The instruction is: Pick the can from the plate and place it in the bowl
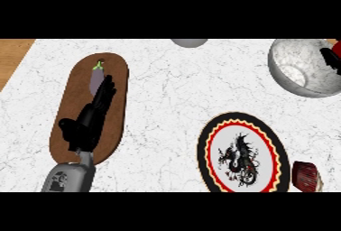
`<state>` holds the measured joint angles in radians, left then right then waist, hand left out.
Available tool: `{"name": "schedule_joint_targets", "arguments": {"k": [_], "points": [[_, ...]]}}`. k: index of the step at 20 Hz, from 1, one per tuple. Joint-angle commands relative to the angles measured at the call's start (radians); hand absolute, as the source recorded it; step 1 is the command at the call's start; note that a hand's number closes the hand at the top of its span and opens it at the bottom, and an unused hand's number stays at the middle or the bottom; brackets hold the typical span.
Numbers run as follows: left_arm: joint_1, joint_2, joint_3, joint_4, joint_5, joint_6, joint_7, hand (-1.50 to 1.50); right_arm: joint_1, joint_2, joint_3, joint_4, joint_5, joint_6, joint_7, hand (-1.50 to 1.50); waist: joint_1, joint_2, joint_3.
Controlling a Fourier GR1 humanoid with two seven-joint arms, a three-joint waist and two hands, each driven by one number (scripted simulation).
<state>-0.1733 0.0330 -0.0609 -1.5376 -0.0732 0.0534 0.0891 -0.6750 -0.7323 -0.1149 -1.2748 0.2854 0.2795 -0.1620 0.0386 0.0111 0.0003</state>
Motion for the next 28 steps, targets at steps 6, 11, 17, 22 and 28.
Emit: {"name": "schedule_joint_targets", "arguments": {"k": [6, 11, 17, 22, 28], "points": [[0.004, -0.004, -0.001, 0.006, 0.001, -0.006, -0.016, 0.0, -0.165, 0.041, 0.031, 0.546, 0.216, -0.203, -0.321, 1.5, 0.007, 0.004, 0.001], [-0.015, 0.001, 0.012, 0.023, 0.017, -0.021, -0.006, 0.0, -0.197, 0.007, 0.031, 0.773, 0.259, -0.195, -0.454, 1.5, 0.017, 0.013, 0.002], [0.002, -0.015, -0.022, -0.006, -0.017, 0.0, -0.005, 0.0, -0.285, 0.014, 0.03, 0.941, 0.239, 0.019, -0.45, -1.5, 0.029, 0.013, 0.003], [-0.029, -0.02, -0.014, 0.029, -0.016, 0.015, -0.022, 0.0, -0.297, 0.032, -0.023, 1.022, 0.203, 0.027, -0.599, -1.5, 0.022, 0.015, 0.003], [0.025, -0.006, -0.002, -0.004, 0.001, 0.003, -0.014, 0.0, -0.345, 0.005, -0.153, 1.057, 0.078, 0.086, -0.655, -1.5, 0.014, 0.007, 0.003]]}}
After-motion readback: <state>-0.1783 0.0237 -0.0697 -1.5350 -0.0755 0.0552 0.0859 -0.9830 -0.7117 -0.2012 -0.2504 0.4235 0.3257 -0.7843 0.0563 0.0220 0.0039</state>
